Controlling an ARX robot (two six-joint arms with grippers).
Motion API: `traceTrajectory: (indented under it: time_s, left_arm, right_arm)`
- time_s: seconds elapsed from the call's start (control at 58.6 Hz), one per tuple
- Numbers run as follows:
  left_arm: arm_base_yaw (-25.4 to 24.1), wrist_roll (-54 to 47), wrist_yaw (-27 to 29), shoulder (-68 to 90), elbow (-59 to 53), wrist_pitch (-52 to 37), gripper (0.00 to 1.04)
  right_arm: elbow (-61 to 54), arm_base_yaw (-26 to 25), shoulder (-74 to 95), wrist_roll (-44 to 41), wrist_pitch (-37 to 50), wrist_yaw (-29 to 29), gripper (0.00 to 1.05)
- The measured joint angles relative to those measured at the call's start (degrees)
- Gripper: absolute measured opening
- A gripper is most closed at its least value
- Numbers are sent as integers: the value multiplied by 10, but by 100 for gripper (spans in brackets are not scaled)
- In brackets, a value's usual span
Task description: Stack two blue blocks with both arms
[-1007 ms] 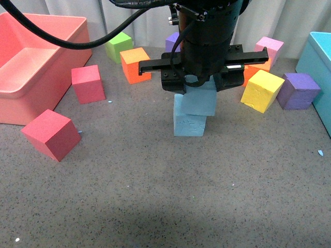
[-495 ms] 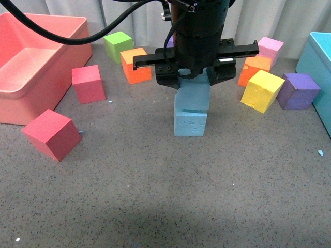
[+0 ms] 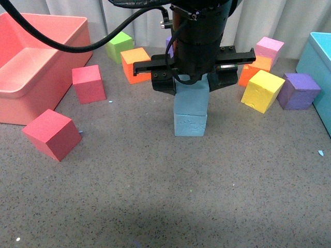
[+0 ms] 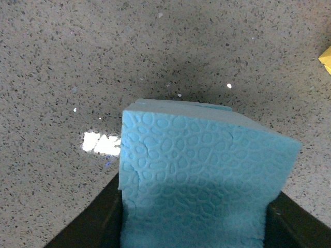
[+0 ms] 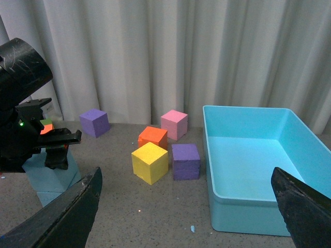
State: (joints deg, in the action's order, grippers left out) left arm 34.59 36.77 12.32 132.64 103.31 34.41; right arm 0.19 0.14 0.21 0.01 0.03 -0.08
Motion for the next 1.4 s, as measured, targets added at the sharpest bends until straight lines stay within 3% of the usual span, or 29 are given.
traceTrajectory:
  time_s: [0.273, 0.478, 0.581, 0.615, 0.734, 0.82, 1.042, 1.4]
  left_arm:
    - [0, 8, -15, -24, -9, -19, 98]
    - [-4, 30, -2, -106, -57, -66, 98]
    - [-10, -98, 142, -181, -203, -322, 83]
    - [-18, -141, 162, -206, -266, -413, 78]
    - [-65, -292, 144, -289, -494, -768, 57]
    - [-98, -326, 122, -346, -598, -889, 42]
    - [-160, -355, 59, -468, -771, -939, 5]
    - [-249, -362, -27, -641, -935, -925, 4]
  right_arm:
    - [0, 0, 0, 0, 0, 0, 95]
    - [0, 0, 0, 0, 0, 0, 95]
    - [0, 0, 0, 0, 0, 0, 95]
    - [0, 0, 0, 0, 0, 0, 95]
    - [0, 0, 0, 0, 0, 1, 95]
    - [0, 0, 0, 0, 0, 1, 95]
    - [0, 0, 0, 0, 0, 0, 95]
    - [0, 0, 0, 0, 0, 0, 95]
